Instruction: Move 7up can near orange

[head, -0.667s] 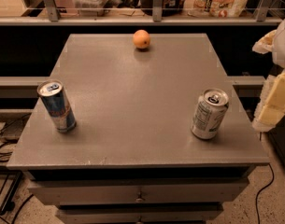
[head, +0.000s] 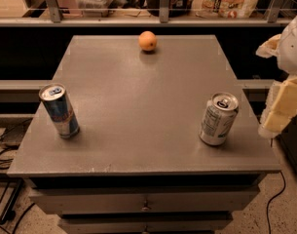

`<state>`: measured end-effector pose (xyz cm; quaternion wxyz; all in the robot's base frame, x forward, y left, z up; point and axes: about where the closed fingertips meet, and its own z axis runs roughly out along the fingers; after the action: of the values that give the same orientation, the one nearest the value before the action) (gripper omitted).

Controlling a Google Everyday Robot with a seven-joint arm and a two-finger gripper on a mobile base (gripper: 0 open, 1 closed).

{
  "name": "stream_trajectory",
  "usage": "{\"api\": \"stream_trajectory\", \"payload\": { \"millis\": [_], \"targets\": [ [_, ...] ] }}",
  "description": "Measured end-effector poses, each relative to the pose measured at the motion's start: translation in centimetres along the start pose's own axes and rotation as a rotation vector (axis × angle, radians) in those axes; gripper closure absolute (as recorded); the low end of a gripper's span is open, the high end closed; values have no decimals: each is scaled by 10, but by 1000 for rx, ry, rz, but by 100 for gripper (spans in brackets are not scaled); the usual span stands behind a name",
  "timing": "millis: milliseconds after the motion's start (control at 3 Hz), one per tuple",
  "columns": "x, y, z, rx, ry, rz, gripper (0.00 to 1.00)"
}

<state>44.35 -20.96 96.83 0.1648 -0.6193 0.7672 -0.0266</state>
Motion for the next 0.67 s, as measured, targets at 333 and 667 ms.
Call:
{"api": "stream_trajectory", "payload": {
  "millis": [333, 667],
  "targets": [
    [-7, -3, 17, -37, -101, -11, 0],
    [-22, -1, 48, -108, -215, 5, 0]
  ]
}}
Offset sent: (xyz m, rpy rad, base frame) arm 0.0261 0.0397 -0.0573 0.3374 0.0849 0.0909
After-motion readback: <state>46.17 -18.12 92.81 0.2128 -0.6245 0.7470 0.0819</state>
